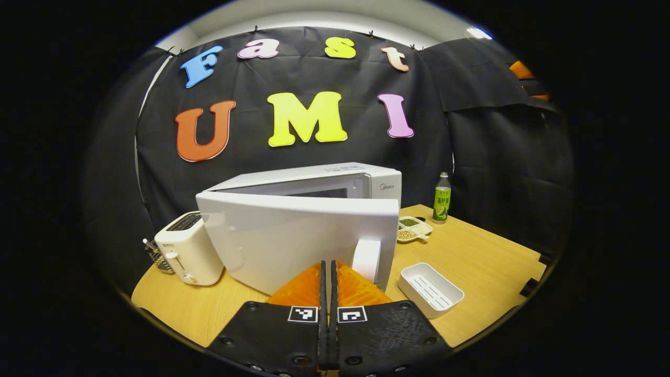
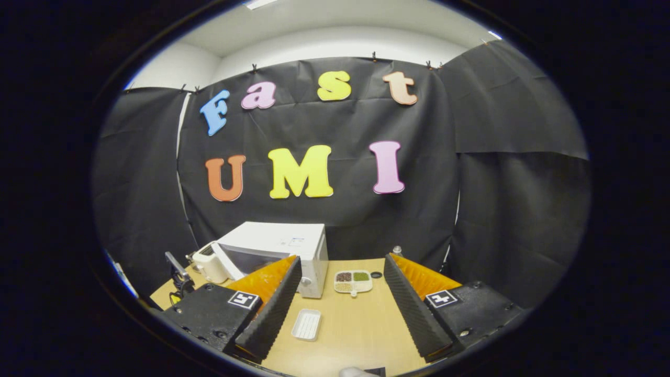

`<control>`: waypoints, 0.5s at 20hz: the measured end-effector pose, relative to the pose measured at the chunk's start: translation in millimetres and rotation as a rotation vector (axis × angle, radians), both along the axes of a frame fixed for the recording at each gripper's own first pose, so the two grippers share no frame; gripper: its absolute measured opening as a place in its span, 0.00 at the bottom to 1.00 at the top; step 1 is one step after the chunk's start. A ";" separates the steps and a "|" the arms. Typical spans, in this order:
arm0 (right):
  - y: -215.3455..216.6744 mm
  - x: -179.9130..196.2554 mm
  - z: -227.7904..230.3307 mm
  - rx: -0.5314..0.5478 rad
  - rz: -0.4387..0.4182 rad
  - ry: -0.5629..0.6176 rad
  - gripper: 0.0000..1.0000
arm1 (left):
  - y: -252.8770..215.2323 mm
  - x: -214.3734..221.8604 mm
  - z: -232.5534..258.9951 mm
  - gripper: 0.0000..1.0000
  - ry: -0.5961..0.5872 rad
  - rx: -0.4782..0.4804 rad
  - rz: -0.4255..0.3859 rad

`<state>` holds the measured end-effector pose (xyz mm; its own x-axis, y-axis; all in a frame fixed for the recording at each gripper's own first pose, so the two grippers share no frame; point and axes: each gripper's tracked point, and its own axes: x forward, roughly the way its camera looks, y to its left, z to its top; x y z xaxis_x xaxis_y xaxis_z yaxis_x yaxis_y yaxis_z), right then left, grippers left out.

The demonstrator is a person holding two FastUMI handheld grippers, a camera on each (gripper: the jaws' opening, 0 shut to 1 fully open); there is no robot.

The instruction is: Open the microwave oven with the left hand, put the food in, and close the microwave oven.

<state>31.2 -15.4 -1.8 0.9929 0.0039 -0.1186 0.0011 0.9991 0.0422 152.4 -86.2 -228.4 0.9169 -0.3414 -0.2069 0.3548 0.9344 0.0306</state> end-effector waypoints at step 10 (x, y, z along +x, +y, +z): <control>-7.4 28.7 4.6 -0.014 0.019 -0.008 0.92 | -49.4 81.9 6.9 0.00 -0.021 -0.024 0.005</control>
<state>59.9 -22.8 2.8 0.9936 0.0210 -0.1110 -0.0180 0.9995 0.0278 234.4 -135.6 -221.6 0.9226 -0.3417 -0.1793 0.3499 0.9366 0.0157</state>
